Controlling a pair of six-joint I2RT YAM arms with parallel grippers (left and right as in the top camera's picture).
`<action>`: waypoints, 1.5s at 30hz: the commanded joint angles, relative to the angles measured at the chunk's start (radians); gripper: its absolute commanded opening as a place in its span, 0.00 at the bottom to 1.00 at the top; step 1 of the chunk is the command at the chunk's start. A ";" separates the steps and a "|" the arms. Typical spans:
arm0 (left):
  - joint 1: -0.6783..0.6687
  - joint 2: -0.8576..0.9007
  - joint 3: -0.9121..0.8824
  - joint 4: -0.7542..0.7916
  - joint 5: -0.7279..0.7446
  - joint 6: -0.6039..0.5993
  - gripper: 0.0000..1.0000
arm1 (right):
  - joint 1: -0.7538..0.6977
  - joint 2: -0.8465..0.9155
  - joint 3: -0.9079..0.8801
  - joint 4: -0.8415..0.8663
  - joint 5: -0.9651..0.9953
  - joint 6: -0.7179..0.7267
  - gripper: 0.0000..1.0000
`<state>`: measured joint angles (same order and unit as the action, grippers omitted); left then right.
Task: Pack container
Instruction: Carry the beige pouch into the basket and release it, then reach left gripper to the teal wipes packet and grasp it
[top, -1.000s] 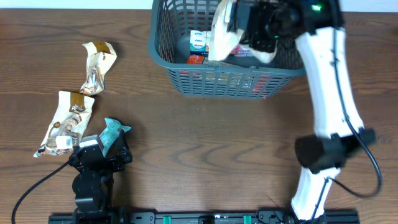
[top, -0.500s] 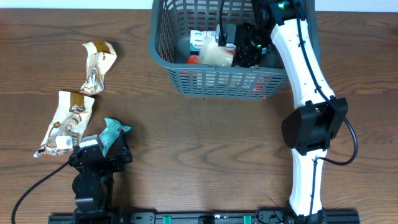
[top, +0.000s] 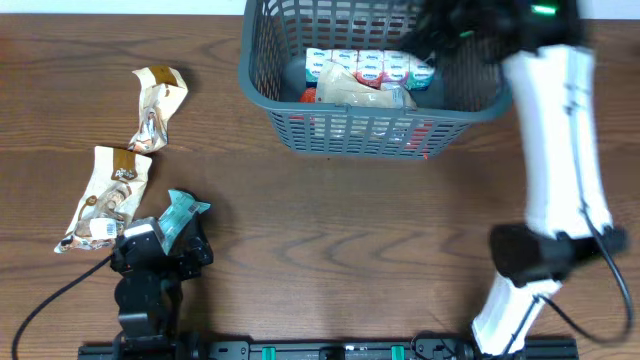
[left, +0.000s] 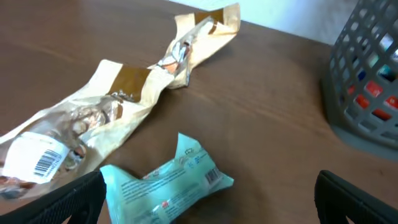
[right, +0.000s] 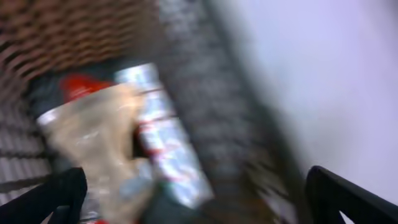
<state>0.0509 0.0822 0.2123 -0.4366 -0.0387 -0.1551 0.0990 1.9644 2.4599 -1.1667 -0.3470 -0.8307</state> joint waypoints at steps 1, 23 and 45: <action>0.005 0.126 0.177 -0.039 -0.025 -0.026 0.99 | -0.144 -0.078 0.020 0.015 -0.009 0.249 0.99; 0.005 1.151 1.061 -0.830 -0.022 0.065 0.99 | -0.467 -0.047 -0.571 0.005 0.033 0.662 0.99; 0.018 1.345 1.018 -0.674 -0.025 0.484 0.99 | -0.380 -0.047 -0.966 0.236 0.071 0.692 0.99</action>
<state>0.0540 1.3949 1.2530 -1.1355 -0.0563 0.2462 -0.2882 1.9179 1.4975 -0.9329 -0.2798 -0.1566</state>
